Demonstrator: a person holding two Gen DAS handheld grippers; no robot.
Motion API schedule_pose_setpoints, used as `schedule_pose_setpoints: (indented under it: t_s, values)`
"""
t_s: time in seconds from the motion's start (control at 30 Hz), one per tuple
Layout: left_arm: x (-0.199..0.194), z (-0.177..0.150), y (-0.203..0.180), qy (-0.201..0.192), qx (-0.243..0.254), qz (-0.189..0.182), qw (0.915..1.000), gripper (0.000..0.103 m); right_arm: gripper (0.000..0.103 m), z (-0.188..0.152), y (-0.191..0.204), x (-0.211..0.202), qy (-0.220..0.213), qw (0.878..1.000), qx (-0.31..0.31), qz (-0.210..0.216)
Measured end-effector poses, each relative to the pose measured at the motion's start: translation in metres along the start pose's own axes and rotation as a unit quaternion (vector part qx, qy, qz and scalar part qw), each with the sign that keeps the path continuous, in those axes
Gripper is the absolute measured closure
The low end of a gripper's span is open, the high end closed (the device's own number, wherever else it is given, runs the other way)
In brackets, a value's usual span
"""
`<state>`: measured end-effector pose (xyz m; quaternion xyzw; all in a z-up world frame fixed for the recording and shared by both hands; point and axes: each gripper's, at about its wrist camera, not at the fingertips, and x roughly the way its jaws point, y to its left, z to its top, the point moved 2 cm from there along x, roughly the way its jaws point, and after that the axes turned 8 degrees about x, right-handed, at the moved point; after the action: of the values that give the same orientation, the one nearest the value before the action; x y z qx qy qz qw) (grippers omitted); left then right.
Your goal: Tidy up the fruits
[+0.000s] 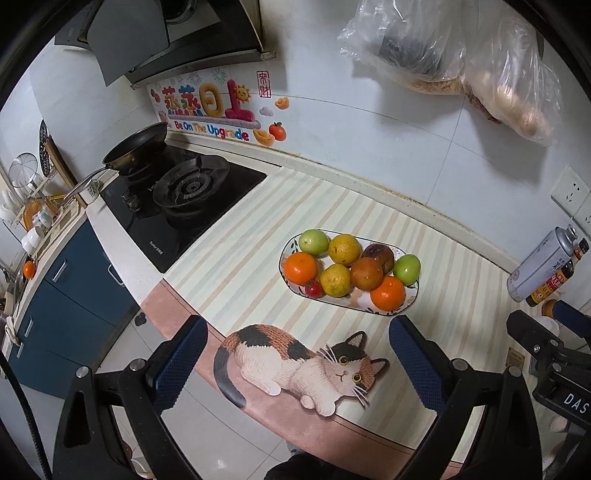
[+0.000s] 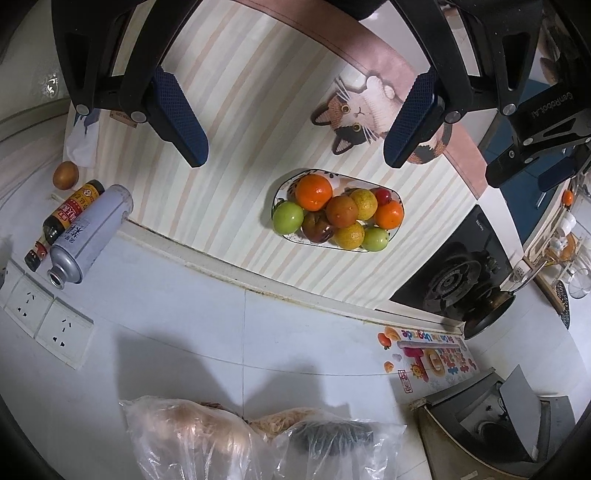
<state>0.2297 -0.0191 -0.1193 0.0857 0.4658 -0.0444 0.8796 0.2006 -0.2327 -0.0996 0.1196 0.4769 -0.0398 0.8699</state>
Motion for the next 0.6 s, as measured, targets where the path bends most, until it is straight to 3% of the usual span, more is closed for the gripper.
schedule_pose_setpoints:
  t_s: [0.6]
  values:
    - [-0.0072,-0.0019,0.0086,-0.015,-0.005,0.006,0.9999,0.002,0.005,0.0002,0.0086,-0.0076,-0.01,1.0,-0.013,0.003]
